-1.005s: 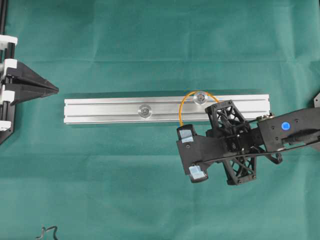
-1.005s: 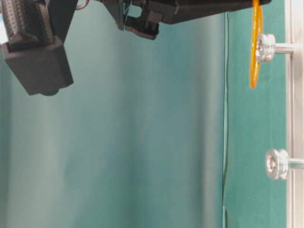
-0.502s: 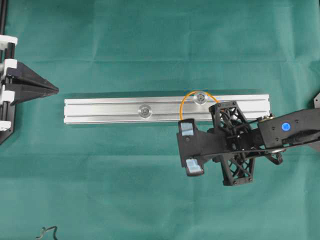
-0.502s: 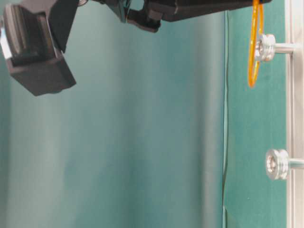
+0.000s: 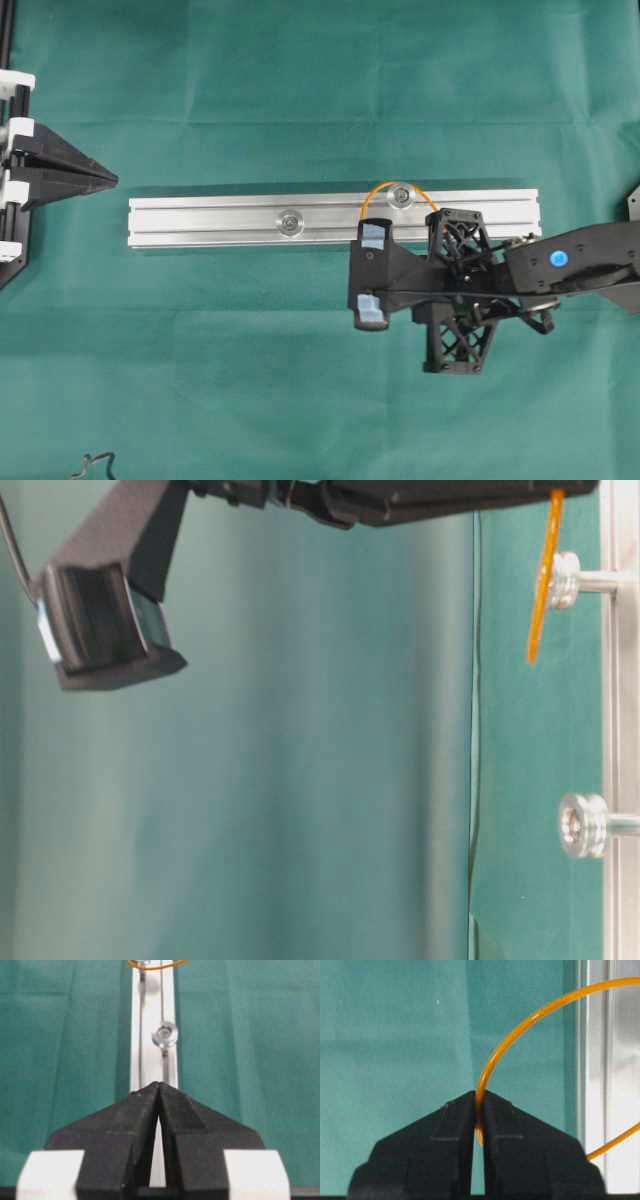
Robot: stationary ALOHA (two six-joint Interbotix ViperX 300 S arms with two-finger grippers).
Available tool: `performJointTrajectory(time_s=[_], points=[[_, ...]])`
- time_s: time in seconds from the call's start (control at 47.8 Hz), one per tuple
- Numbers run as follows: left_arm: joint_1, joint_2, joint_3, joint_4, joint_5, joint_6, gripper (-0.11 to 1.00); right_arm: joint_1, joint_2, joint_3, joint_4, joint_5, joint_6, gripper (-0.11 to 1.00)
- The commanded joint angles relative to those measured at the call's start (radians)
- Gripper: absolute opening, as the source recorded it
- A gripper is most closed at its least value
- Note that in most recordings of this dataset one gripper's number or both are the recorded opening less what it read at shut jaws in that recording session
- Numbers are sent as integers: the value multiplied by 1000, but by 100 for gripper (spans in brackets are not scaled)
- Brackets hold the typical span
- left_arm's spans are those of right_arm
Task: Hook the rubber onto the shaft.
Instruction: 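Swing the right gripper left, stretching the band past the right post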
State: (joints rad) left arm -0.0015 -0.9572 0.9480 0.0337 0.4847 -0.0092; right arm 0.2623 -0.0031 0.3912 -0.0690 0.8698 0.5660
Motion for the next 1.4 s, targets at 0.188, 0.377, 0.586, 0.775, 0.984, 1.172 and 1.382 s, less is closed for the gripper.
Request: performJointTrajectory(time_s=[0.188, 0.377, 0.586, 0.775, 0.984, 1.172, 1.382], points=[[-2, 6, -31, 2, -6, 0, 0, 5, 11, -40, 5, -6, 160, 6], [-2, 6, -31, 2, -5, 2, 0, 6, 11, -41, 5, -6, 279, 6], [-2, 6, -31, 2, -5, 2, 0, 5, 11, -41, 5, -6, 374, 6], [-2, 6, -31, 3, -5, 2, 0, 5, 11, -41, 5, -6, 426, 6], [-2, 6, -31, 3, -5, 2, 0, -2, 26, -60, 2, -6, 428, 6], [-3, 6, -31, 3, -6, 3, 0, -28, 67, -118, -2, -6, 428, 6], [-2, 6, -31, 3, -9, 3, 0, -69, 114, -193, -3, -6, 428, 6]])
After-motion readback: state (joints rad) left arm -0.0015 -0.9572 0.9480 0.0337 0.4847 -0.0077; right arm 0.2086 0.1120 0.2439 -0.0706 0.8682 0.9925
